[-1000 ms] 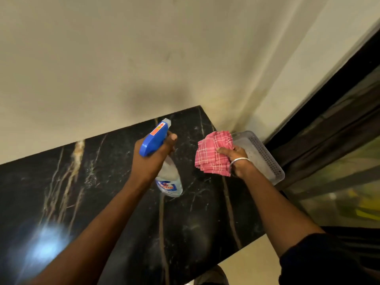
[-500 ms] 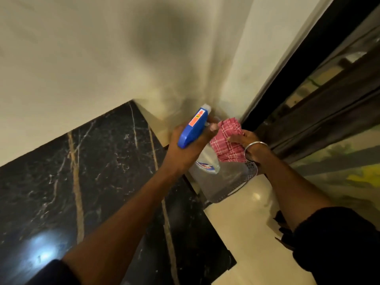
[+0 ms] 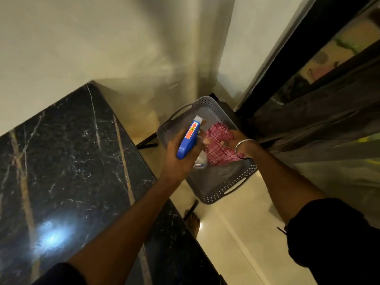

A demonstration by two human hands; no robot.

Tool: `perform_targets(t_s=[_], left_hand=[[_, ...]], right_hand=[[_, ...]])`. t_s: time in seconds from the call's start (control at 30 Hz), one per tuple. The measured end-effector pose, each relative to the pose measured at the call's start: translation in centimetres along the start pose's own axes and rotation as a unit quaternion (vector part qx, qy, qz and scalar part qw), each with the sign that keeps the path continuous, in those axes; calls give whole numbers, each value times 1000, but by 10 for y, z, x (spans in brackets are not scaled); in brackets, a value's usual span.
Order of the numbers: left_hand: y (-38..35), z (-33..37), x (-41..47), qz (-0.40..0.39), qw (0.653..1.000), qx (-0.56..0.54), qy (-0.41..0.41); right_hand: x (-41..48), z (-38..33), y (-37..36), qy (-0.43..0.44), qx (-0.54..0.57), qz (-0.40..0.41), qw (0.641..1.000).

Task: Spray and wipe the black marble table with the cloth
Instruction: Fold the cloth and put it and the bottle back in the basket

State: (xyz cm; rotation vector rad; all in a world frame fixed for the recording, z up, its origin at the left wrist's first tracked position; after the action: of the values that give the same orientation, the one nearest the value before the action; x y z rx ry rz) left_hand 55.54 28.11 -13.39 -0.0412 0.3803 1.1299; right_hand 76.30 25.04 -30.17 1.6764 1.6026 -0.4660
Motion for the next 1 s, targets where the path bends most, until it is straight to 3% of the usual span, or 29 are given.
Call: perform_targets(t_s=[0.13, 0.27, 0.4, 0.6, 0.7, 0.83, 1.0], left_hand=[[-7, -19, 5, 4, 1000, -2, -7], [-14, -30, 7, -7, 1000, -2, 0], [-19, -39, 10, -26, 1000, 2, -10], [-43, -23, 12, -108, 991, 29, -71], [-41, -27, 14, -113, 985, 108, -80], [-34, -32, 17, -121, 973, 185, -67], [-28, -32, 12, -184, 938, 282, -81]], right_hand=[[10, 14, -7, 2, -66, -14, 998], [12, 19, -5, 56, -123, 63, 989], [28, 45, -2, 28, -190, 126, 973], [6, 19, -8, 24, -367, 185, 911], [-2, 8, -8, 39, -448, 225, 865], [-9, 4, -7, 33, -402, 213, 890], [-23, -11, 1, 24, -392, 237, 889]])
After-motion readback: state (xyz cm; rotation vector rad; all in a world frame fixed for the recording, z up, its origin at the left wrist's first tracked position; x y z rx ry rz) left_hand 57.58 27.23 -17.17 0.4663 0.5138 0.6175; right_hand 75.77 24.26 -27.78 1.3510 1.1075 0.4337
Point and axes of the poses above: each hand's wrist, its own x-axis towards the middle knuckle, its own y-axis out of the back of the hand, z = x × y, the point moved 10 cm from there along x, towards the middle knuckle
